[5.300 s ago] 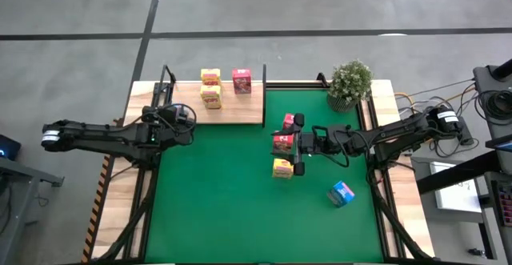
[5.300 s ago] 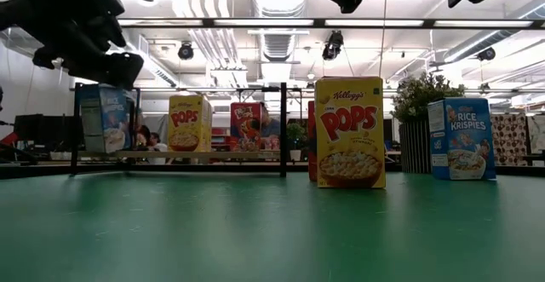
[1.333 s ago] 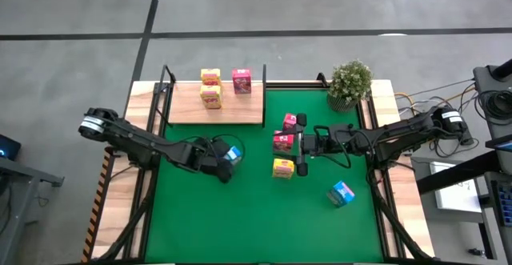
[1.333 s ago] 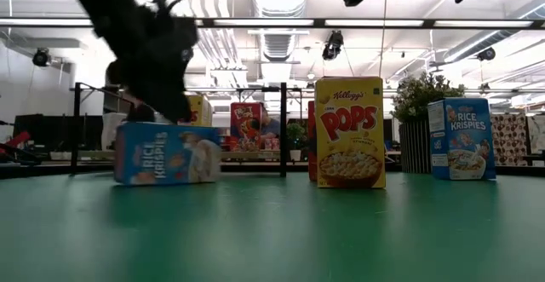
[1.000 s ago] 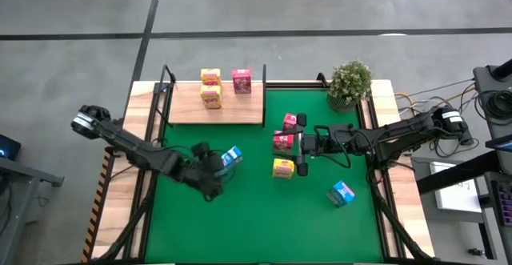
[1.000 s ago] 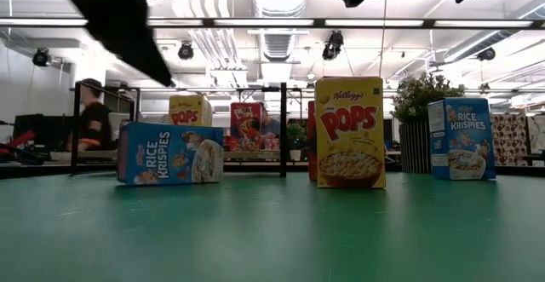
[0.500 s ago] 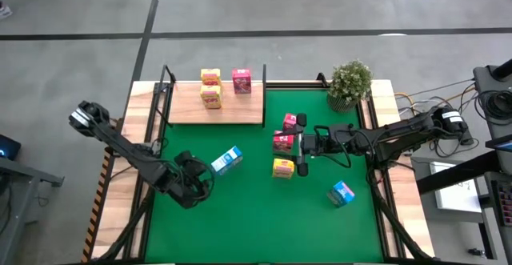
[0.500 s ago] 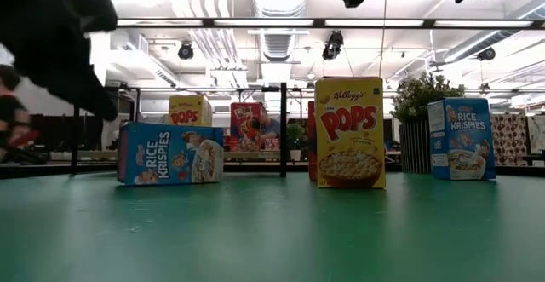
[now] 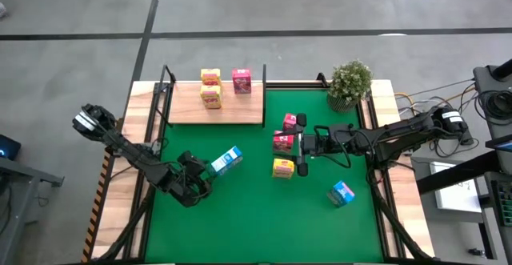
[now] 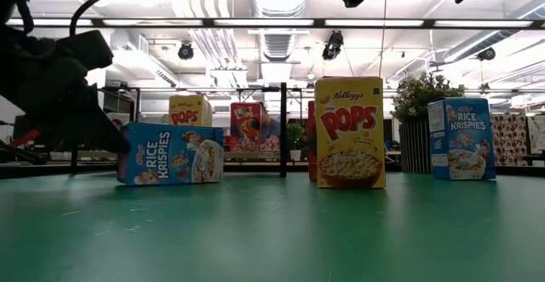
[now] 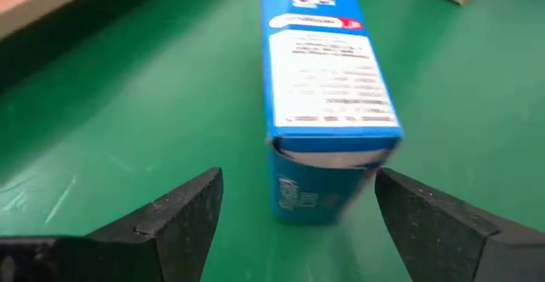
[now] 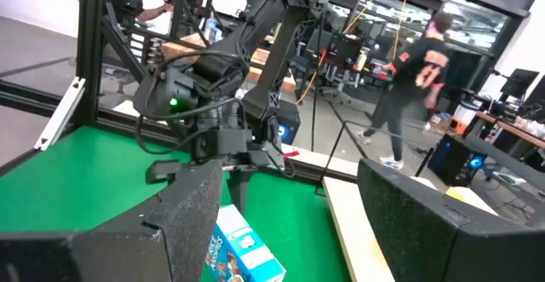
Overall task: Stack cereal on shelf
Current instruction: Put the middle blue cereal box on the shelf
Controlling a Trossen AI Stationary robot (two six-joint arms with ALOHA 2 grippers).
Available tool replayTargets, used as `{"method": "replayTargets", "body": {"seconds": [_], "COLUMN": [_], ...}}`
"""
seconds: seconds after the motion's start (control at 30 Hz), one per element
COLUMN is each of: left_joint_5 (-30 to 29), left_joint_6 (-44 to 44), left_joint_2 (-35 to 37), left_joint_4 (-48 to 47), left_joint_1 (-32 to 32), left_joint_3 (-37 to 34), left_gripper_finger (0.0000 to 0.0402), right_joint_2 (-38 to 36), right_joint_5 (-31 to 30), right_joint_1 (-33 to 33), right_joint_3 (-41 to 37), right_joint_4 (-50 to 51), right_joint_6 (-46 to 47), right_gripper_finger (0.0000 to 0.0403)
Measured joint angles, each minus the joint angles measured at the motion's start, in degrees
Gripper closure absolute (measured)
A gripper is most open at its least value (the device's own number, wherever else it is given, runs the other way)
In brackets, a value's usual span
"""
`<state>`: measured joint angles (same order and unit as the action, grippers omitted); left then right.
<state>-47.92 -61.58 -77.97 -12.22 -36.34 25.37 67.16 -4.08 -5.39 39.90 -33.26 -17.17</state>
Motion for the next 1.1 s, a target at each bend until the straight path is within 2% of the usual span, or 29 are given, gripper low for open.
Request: {"method": "replayTargets", "body": {"seconds": [0.27, 0.53, 0.7, 0.83, 1.0, 1.1], "left_joint_5": [-2.8, -2.7, -2.8, -3.1, -1.6, 2.4], "left_joint_6": [1.0, 1.1, 1.1, 1.7, 3.7, 4.7], "left_joint_2": [-5.0, -11.2, -12.7, -12.1, -7.5, -3.8], "left_joint_4": [3.7, 4.2, 4.2, 3.9, 0.2, -5.6], "left_joint_1": [0.0, 0.0, 0.0, 0.0, 0.1, 0.9], "left_joint_3": [0.3, 3.6, 4.6, 4.9, 6.9, 10.0], "left_gripper_finger": [0.0126, 0.0192, 0.0227, 0.0247, 0.0261, 0.0262], "right_joint_2": [0.0, 0.0, 0.0, 0.0, 0.0, 0.0], "right_joint_5": [0.0, 0.0, 0.0, 0.0, 0.0, 0.0], "right_joint_1": [0.0, 0.0, 0.0, 0.0, 0.0, 0.0], "right_joint_3": [0.0, 0.0, 0.0, 0.0, 0.0, 0.0], "right_joint_4": [0.0, 0.0, 0.1, 0.3, 0.3, 0.3], "right_joint_6": [0.1, 0.1, 0.2, 0.2, 0.2, 0.2], "right_gripper_finger": [0.014, 0.014, 0.014, 0.014, 0.014, 0.014]}}
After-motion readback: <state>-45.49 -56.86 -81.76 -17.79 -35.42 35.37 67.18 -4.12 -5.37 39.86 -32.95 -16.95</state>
